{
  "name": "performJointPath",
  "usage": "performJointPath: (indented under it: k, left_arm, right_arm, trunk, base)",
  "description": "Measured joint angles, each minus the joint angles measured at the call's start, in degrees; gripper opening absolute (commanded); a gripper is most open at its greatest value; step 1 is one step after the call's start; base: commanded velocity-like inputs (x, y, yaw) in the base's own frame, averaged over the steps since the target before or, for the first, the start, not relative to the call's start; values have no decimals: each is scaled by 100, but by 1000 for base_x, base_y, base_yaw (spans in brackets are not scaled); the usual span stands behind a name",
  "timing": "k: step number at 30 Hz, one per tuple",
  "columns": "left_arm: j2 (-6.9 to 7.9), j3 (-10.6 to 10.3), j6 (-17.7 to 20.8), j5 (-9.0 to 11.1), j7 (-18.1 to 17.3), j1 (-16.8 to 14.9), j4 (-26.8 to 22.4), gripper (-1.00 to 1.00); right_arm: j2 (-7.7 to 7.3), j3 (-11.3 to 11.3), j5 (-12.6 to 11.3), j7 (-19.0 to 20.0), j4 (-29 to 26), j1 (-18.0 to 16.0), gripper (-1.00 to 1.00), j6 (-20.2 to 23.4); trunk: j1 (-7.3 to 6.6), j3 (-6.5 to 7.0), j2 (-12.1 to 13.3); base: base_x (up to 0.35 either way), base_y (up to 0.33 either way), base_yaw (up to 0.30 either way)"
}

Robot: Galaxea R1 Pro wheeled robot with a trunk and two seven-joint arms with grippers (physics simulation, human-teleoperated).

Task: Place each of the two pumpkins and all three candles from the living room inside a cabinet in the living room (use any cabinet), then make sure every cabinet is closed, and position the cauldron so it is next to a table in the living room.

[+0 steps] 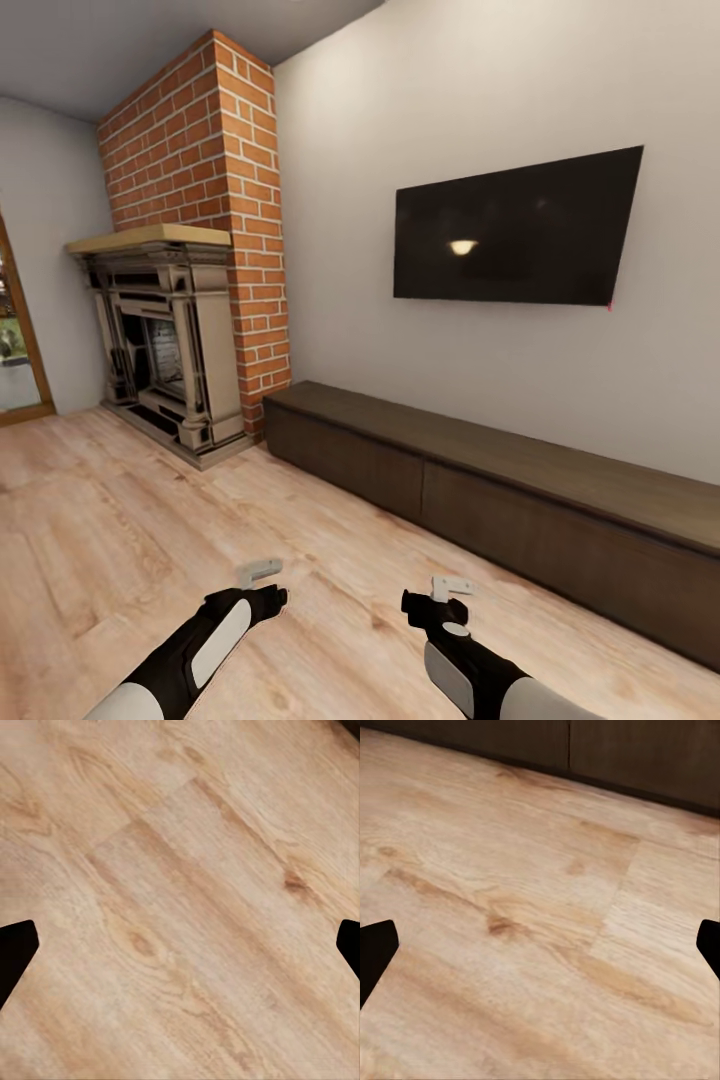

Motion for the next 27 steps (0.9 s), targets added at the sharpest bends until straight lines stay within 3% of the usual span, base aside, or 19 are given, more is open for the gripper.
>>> performJointPath:
  k: [16, 27]
  left_arm:
    - [-8, -6, -1, 1, -1, 3, 0, 100]
    - [-17, -9, -1, 9, -1, 1, 0, 100]
  right_arm:
    - [1, 6, 0, -9, 5, -1, 100, 0]
    - [4, 9, 0, -2, 5, -1, 100, 0]
  trunk:
    - [1, -72, 0]
    - [3, -118, 0]
  base:
    - [164, 43, 258]
    - [24, 0, 268]
